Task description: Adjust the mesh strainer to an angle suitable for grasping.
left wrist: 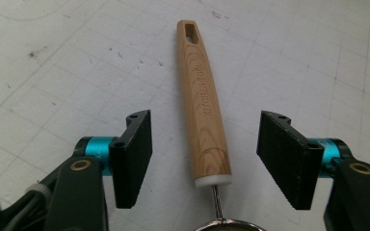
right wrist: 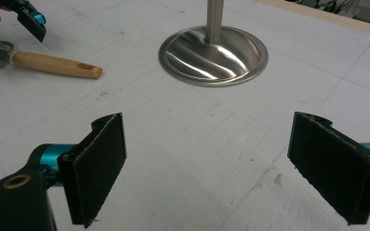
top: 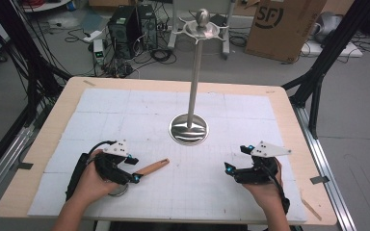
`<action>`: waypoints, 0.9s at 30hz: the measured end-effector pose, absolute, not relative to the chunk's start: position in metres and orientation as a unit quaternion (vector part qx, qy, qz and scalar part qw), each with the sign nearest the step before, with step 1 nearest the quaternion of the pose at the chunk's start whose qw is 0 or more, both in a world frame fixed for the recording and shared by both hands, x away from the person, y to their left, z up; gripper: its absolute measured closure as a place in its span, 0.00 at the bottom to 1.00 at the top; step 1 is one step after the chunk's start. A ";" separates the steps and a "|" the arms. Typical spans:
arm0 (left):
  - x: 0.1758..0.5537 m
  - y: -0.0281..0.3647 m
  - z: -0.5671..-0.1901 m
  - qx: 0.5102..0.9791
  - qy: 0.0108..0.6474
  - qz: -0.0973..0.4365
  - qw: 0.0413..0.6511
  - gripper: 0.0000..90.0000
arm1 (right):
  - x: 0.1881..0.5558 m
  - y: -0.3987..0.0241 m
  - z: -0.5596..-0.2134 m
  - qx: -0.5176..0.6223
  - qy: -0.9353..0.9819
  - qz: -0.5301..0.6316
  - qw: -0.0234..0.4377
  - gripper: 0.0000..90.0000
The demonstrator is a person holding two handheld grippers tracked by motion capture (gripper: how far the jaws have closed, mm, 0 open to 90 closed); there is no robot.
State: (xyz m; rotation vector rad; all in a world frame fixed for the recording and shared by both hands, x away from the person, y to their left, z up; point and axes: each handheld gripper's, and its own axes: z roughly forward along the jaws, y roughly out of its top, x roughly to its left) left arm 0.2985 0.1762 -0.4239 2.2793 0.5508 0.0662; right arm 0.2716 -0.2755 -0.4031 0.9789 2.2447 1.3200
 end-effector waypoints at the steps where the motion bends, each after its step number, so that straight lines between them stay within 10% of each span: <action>1: 0.299 0.176 -0.424 0.898 0.215 0.026 0.384 0.47 | 0.272 -0.275 -0.404 0.347 0.795 0.466 0.178 0.14; 27: 0.293 0.156 -0.426 0.936 0.197 0.050 0.287 0.74 | 0.272 -0.275 -0.404 0.347 0.796 0.463 0.176 0.15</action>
